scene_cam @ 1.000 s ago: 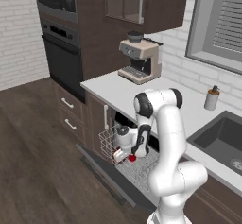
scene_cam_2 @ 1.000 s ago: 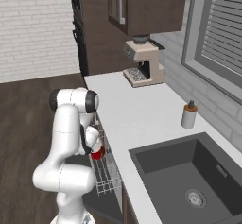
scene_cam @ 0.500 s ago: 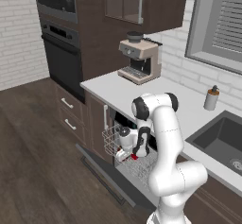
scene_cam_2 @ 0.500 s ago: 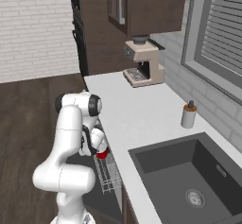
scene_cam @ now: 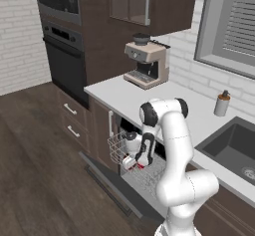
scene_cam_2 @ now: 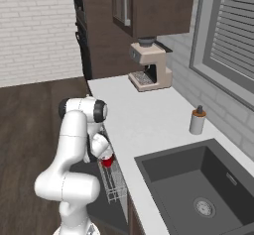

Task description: Pick up the cup and bowl from the counter, place them in the dishwasher, and close the dishwasher door.

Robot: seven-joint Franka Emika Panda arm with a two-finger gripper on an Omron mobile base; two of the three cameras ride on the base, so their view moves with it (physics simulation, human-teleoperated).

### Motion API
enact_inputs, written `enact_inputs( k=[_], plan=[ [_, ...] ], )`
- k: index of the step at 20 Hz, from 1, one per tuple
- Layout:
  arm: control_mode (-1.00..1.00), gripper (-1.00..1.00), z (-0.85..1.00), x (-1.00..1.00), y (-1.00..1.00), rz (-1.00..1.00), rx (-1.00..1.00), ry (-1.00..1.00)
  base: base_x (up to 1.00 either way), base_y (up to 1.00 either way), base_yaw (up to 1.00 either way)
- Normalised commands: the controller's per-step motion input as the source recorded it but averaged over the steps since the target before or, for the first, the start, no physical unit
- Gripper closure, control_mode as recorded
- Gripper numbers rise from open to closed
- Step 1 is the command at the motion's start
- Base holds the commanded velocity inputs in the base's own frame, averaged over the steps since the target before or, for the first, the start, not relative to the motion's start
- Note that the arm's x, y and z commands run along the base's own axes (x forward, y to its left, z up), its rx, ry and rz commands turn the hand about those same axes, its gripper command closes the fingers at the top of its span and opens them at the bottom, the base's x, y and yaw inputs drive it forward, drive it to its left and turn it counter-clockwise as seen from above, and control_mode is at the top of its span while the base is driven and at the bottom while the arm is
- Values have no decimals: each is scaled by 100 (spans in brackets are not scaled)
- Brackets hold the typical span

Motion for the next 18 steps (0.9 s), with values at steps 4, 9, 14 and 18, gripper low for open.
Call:
enact_inputs(
  k=[4,9,14,18],
  plan=[
    [-100,-100,-16,0,30,0,-3,-2,0,0,0],
    [-100,-100,10,-28,61,0,-12,-16,0,0,0],
    [-100,-100,97,-55,48,0,-2,-9,0,0,0],
    [-100,-100,100,-54,40,0,1,-4,0,0,0]
  ],
)
